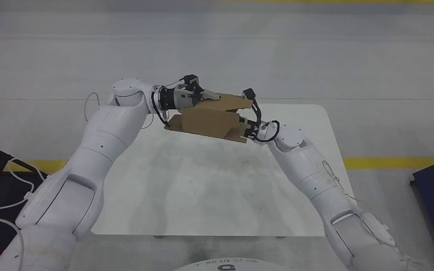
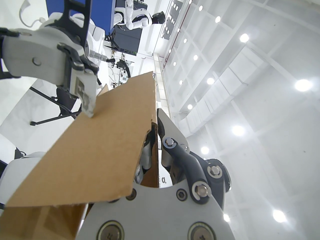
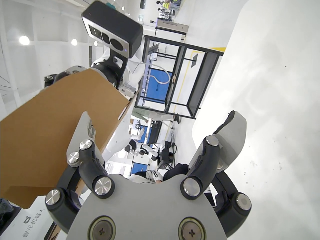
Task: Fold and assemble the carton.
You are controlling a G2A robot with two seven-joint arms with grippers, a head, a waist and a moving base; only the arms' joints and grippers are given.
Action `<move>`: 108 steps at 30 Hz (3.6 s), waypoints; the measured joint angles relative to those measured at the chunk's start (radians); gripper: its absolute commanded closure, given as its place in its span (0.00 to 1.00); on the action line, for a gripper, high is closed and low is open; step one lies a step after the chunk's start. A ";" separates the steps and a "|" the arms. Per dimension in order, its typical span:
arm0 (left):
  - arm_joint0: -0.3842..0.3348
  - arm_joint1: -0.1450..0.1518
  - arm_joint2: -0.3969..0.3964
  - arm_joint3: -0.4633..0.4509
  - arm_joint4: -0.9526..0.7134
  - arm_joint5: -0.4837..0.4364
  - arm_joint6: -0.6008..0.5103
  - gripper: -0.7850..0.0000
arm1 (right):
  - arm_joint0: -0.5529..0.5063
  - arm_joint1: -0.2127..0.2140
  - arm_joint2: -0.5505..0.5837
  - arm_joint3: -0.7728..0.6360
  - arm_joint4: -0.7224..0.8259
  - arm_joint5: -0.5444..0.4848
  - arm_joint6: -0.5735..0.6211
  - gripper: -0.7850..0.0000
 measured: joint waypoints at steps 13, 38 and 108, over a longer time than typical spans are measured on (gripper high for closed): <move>-0.009 -0.012 -0.011 0.033 0.048 -0.057 0.033 1.00 | -0.012 -0.002 -0.006 -0.034 -0.019 0.013 0.003 0.00; -0.033 0.040 -0.141 0.080 0.094 -0.125 -0.018 1.00 | -0.072 0.027 0.116 0.025 0.018 -0.032 -0.001 0.00; 0.219 0.167 -0.121 -0.510 0.846 -0.456 0.002 1.00 | -0.301 0.055 0.232 -0.198 -0.506 0.095 -0.647 0.00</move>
